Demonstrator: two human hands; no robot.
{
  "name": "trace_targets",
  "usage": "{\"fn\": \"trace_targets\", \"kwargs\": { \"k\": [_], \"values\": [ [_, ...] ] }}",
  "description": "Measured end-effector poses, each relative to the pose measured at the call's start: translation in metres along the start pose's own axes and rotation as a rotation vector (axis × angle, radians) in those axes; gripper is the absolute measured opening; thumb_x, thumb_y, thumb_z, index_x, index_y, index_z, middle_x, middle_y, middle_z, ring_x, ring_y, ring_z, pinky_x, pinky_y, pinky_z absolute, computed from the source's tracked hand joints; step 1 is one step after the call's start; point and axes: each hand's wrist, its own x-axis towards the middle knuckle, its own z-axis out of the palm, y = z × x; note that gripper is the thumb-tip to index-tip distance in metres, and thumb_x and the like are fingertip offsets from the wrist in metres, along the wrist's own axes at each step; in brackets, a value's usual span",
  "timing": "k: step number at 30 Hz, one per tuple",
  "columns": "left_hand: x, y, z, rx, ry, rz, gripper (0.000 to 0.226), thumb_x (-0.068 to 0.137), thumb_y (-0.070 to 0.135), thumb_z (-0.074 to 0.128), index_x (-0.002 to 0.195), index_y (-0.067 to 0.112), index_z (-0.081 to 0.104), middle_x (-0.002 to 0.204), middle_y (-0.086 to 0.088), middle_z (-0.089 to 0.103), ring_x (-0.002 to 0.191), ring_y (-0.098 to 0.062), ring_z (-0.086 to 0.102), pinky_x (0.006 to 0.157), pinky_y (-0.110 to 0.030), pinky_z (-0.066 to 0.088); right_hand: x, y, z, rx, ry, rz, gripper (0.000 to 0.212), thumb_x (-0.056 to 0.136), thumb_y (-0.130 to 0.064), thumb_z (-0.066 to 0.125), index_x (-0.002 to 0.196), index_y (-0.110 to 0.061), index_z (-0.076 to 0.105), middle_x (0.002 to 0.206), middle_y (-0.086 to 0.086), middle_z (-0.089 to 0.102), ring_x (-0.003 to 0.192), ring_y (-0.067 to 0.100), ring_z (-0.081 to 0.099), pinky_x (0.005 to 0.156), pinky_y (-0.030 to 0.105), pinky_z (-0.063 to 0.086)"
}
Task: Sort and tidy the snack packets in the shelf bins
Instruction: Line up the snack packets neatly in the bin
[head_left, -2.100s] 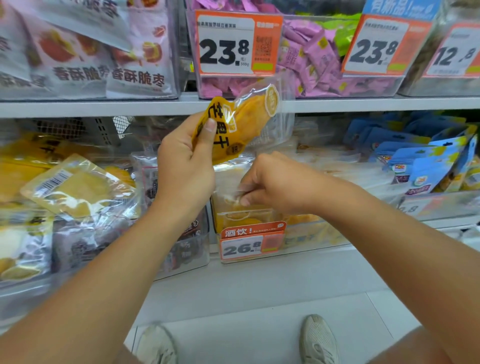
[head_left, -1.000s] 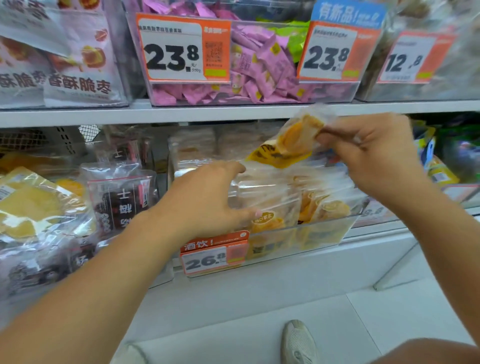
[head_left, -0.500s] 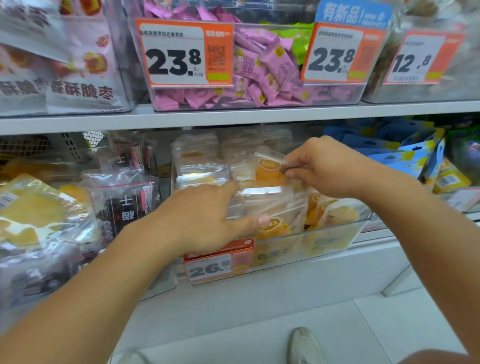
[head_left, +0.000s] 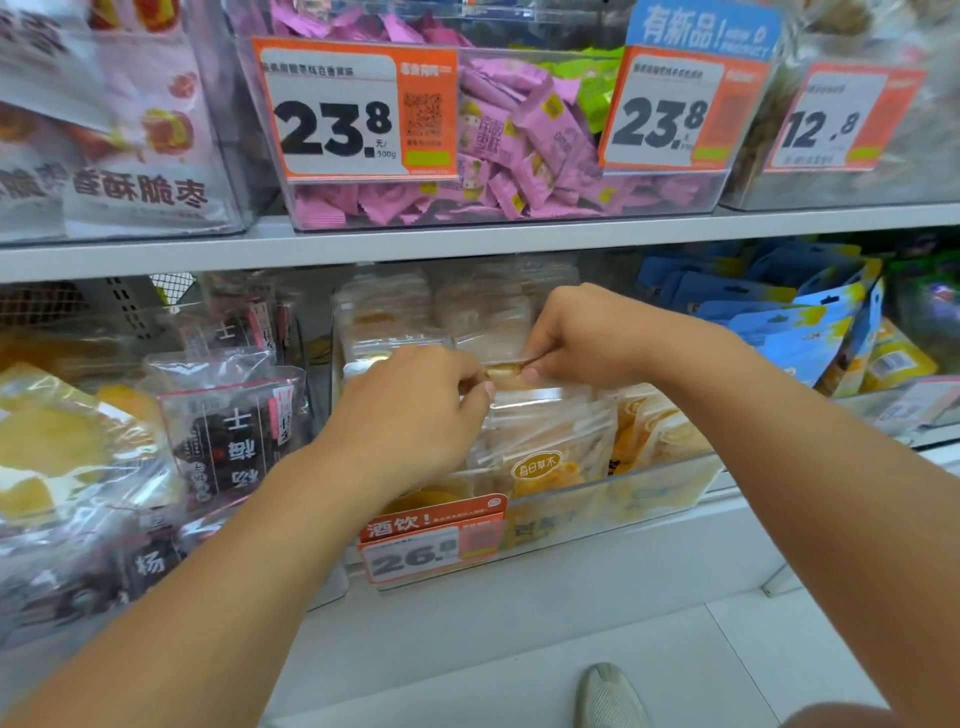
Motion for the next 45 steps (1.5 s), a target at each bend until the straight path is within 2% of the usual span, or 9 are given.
{"fn": "trace_targets", "kwargs": {
  "k": [9,11,18,22,25,31,36,40,45],
  "values": [
    [-0.002,-0.007,-0.002,-0.060,-0.040,0.075,0.025,0.103,0.042,0.043,0.099,0.033,0.066,0.140,0.014,0.054,0.128,-0.017,0.051,0.096,-0.043,0.047,0.011,-0.014,0.007,-0.121,-0.124,0.155,0.051,0.096,-0.007,0.055,0.052,-0.033,0.048,0.060,-0.016,0.044,0.062,0.006,0.043,0.073,0.028,0.041],
    [-0.004,-0.007,-0.003,-0.081,-0.035,0.086,0.026,0.104,0.038,0.044,0.087,0.031,0.063,0.110,0.015,0.067,0.108,-0.017,0.060,0.080,-0.035,0.048,0.006,-0.012,0.006,-0.108,-0.062,0.118,0.041,0.092,-0.012,0.062,0.055,-0.030,0.059,0.061,-0.013,0.054,0.062,0.007,0.050,0.073,0.033,0.050],
    [-0.008,-0.004,-0.003,-0.065,0.008,0.070,0.035,0.103,0.042,0.043,0.137,0.035,0.043,0.117,0.009,0.065,0.106,-0.014,0.061,0.088,-0.040,0.051,-0.032,-0.007,0.000,0.114,0.353,0.014,0.025,0.093,-0.035,0.068,0.114,-0.025,0.075,0.109,-0.006,0.073,0.103,0.006,0.065,0.096,0.026,0.049],
    [-0.014,-0.007,-0.005,0.025,0.045,0.129,0.036,0.104,0.041,0.038,0.134,0.028,0.053,0.127,0.005,0.064,0.116,-0.017,0.058,0.095,-0.041,0.049,-0.041,-0.020,0.017,0.009,-0.018,0.015,0.062,0.102,-0.051,0.037,0.157,-0.024,0.026,0.166,-0.005,0.015,0.152,0.011,0.011,0.120,0.026,0.009],
    [-0.021,-0.015,-0.016,0.018,0.108,0.154,0.032,0.102,0.043,0.041,0.125,0.031,0.061,0.121,0.009,0.067,0.112,-0.015,0.061,0.092,-0.043,0.051,-0.043,-0.028,0.014,-0.005,-0.066,0.048,0.061,0.101,-0.056,0.027,0.152,-0.023,0.035,0.157,-0.009,0.033,0.149,0.016,0.023,0.121,0.034,0.019],
    [-0.083,-0.060,-0.062,-0.056,0.563,0.237,0.018,0.096,0.030,0.060,0.099,0.019,0.074,0.091,0.008,0.072,0.085,-0.011,0.066,0.074,-0.037,0.054,-0.047,-0.120,0.009,0.225,0.587,-0.340,0.032,0.098,-0.043,0.052,0.114,-0.023,0.072,0.108,-0.008,0.072,0.099,0.007,0.065,0.090,0.026,0.050],
    [-0.133,-0.136,-0.108,-0.014,0.841,-0.067,0.023,0.087,0.028,0.067,0.105,0.015,0.072,0.099,0.002,0.072,0.091,-0.012,0.065,0.084,-0.023,0.050,-0.021,-0.225,0.041,0.300,0.525,-0.500,0.023,0.089,-0.036,0.067,0.108,-0.023,0.072,0.101,-0.010,0.073,0.092,0.009,0.067,0.082,0.031,0.054],
    [-0.164,-0.214,-0.116,0.195,0.499,-0.656,0.086,0.073,0.066,0.066,0.142,0.019,0.046,0.141,-0.010,0.047,0.132,-0.033,0.039,0.109,-0.048,0.037,0.015,-0.282,0.060,0.236,0.229,-0.432,0.058,0.085,-0.048,0.071,0.135,-0.024,0.055,0.133,-0.007,0.059,0.118,0.011,0.054,0.094,0.021,0.039],
    [-0.182,-0.240,-0.116,0.190,0.132,-0.685,0.122,0.051,0.075,0.081,0.145,0.017,0.030,0.152,-0.005,0.030,0.138,-0.029,0.032,0.109,-0.045,0.040,0.084,-0.321,0.093,0.101,-0.021,-0.251,0.087,0.071,-0.056,0.077,0.139,-0.019,0.036,0.128,0.005,0.053,0.115,0.029,0.055,0.093,0.042,0.050]
  ]
}}
